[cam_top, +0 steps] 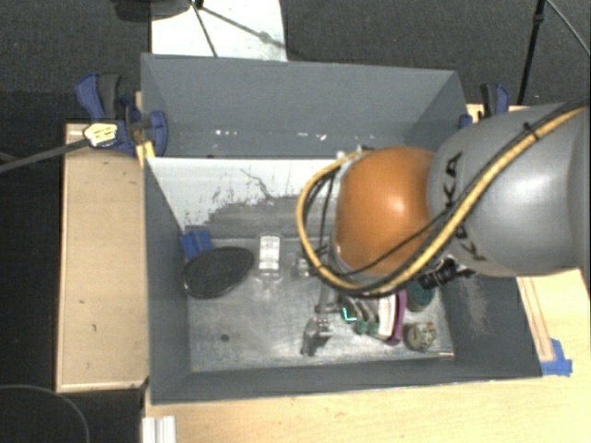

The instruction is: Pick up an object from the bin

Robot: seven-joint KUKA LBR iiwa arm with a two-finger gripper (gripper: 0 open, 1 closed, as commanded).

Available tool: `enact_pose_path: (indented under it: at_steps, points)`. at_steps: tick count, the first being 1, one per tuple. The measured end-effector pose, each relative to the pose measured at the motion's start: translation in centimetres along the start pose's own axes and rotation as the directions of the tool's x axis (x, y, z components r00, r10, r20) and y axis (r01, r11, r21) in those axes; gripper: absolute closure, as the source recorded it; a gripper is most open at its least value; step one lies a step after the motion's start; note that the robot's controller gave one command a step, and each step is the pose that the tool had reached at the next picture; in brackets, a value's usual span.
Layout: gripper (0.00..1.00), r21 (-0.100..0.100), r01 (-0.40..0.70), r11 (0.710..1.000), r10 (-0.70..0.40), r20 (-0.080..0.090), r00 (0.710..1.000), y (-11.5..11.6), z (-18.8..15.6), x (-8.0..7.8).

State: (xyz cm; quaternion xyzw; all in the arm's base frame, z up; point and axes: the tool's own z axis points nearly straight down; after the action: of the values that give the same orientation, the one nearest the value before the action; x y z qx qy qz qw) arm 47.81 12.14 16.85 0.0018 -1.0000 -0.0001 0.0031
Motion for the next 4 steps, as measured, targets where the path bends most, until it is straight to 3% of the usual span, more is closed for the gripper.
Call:
enact_pose_path:
  at_steps: [1,2,3,4]
  points:
    - [0.00,-0.003,-0.127,0.992,0.127,0.010,0.992,2.3,2.6,-5.9]
    - [0.00,-0.004,-0.050,0.999,0.050,0.019,0.999,2.1,9.7,-10.6]
    - [1.00,-0.007,-0.053,0.999,0.053,0.023,0.998,2.3,9.1,-10.7]
    - [1.00,-0.003,0.036,0.999,-0.036,0.018,0.999,5.5,-7.9,-9.7]
